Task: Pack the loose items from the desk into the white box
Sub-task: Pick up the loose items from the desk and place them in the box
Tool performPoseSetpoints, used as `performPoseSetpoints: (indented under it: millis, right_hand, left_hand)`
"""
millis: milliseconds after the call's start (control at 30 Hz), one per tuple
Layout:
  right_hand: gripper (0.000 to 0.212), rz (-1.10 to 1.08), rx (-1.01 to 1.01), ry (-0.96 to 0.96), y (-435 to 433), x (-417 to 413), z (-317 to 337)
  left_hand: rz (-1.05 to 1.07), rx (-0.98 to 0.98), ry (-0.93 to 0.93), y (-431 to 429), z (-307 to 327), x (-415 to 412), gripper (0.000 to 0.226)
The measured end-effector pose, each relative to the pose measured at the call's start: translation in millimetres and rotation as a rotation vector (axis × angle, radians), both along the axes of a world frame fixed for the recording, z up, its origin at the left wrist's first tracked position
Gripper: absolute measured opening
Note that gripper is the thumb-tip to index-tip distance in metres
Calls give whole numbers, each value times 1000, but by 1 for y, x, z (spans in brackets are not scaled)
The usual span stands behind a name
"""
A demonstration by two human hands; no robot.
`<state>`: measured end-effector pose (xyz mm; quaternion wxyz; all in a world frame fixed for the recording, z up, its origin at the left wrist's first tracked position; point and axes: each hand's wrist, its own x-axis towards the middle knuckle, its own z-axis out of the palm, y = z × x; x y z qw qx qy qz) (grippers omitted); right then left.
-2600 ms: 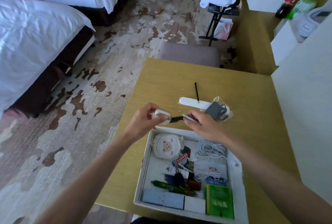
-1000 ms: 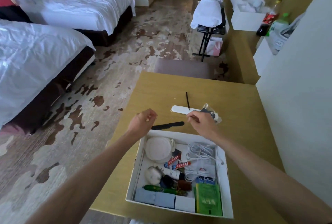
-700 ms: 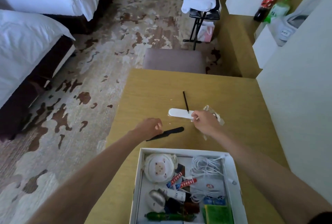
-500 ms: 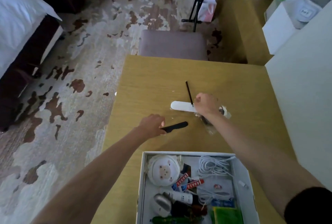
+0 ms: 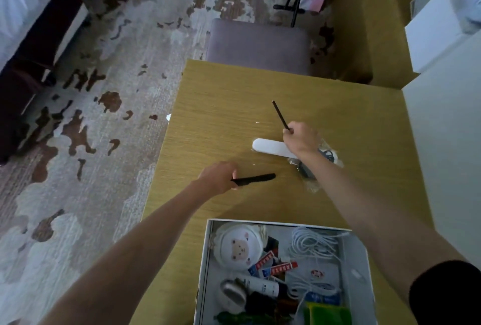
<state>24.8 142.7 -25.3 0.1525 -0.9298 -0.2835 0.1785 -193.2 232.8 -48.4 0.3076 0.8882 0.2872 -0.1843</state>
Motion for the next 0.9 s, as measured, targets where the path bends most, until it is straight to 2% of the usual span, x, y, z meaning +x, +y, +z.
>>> performPoseSetpoints:
  millis: [133,267,367,500,600,733,900]
  right_hand:
    - [19,80,269,218,-32,-15,38]
    - [16,238,400,335,-88,-39,72]
    - [11,316,489,443,-133,-53,93]
    - [9,527,404,394,-179,-71,105]
    - [9,615,349,409,-198,-87,109]
    - [11,730,216,419,-212,-107,109]
    - [9,856,50,357,-226,-117,111]
  left_hand:
    - [160,-186,-176,5,26,-14,20]
    - [281,-181,-412,-4,67,-33,6]
    - [311,-128,-542,-21,97,-51,5]
    - [238,-77,-587,-53,123,-79,10]
    - [200,51,-553,-80,128,-99,14]
    - [256,177,-548,-114,130,-125,16]
    - [299,225,-549,-155,132,-157,18]
